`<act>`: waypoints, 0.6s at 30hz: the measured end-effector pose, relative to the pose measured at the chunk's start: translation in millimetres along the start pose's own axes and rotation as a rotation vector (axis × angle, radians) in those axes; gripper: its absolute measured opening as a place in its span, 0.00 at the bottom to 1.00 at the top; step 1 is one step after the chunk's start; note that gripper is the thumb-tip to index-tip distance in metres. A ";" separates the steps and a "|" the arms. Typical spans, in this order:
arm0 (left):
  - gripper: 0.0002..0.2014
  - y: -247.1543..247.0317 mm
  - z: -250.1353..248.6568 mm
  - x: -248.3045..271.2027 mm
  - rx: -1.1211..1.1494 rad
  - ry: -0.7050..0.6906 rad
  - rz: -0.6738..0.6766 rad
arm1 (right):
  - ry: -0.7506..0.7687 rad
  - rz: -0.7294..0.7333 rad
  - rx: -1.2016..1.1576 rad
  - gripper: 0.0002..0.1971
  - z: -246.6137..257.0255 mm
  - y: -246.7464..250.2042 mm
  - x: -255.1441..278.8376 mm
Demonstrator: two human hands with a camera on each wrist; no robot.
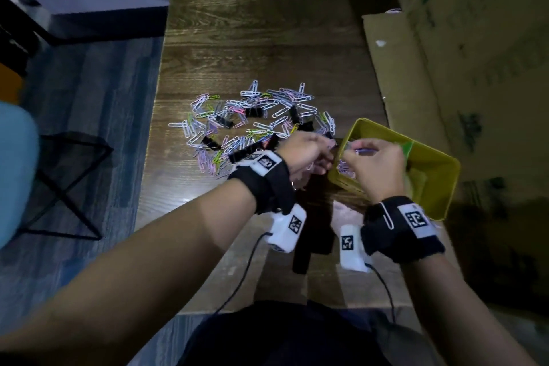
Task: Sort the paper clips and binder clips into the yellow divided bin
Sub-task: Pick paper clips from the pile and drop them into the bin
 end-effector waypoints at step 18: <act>0.09 14.2 -14.9 -5.6 -0.328 -0.104 -0.074 | 0.299 0.321 0.687 0.09 3.3 33.0 -56.0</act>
Point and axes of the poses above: each hand's wrist, its own x-axis away from the middle knuckle, its own y-axis out of the back of the hand, z = x × y, the point moved 3 cm from there along -x, towards the middle knuckle, and after that the axes turned 1 degree about x, right-handed, at the moved point
